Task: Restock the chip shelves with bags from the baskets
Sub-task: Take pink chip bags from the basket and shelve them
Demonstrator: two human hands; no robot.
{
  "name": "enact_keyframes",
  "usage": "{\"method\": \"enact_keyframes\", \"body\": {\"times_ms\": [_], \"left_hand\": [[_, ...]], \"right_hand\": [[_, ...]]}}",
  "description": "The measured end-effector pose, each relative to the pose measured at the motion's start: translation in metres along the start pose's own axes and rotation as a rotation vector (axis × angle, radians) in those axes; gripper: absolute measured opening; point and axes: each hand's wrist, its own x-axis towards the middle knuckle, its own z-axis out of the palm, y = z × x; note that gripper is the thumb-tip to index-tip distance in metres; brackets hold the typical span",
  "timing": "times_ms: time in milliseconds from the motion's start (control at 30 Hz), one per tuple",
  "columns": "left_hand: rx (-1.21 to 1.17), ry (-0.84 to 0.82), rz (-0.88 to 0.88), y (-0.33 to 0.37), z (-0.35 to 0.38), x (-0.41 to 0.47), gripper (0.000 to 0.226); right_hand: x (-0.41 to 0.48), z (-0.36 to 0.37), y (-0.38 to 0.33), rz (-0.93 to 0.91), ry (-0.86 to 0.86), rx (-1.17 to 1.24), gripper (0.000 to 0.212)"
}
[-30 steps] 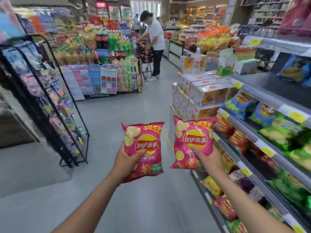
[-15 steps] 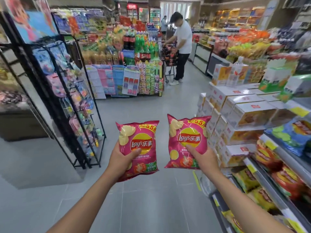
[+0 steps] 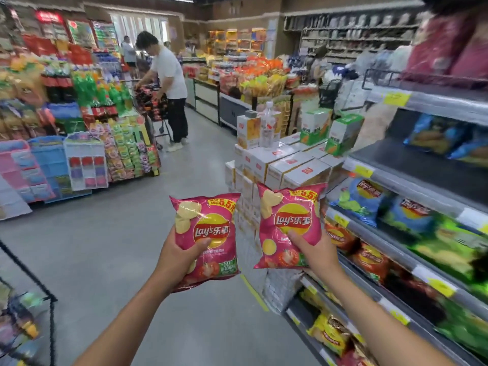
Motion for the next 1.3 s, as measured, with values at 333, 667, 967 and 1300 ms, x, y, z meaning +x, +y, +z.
{"method": "enact_keyframes", "body": {"times_ms": [333, 667, 967, 1300], "left_hand": [[0.009, -0.361, 0.079, 0.046, 0.196, 0.076, 0.042], [-0.037, -0.614, 0.209, 0.119, 0.330, 0.090, 0.047], [-0.110, -0.807, 0.305, 0.175, 0.370, 0.114, 0.050], [-0.158, -0.881, 0.438, 0.242, 0.379, 0.175, 0.053]], "right_hand": [[0.024, -0.152, 0.017, 0.034, 0.345, -0.017, 0.057], [0.005, -0.255, -0.009, 0.020, 0.631, -0.044, 0.071], [0.002, -0.267, -0.047, -0.030, 0.802, -0.067, 0.058], [0.035, -0.255, -0.098, -0.062, 0.885, -0.079, 0.064]]}}
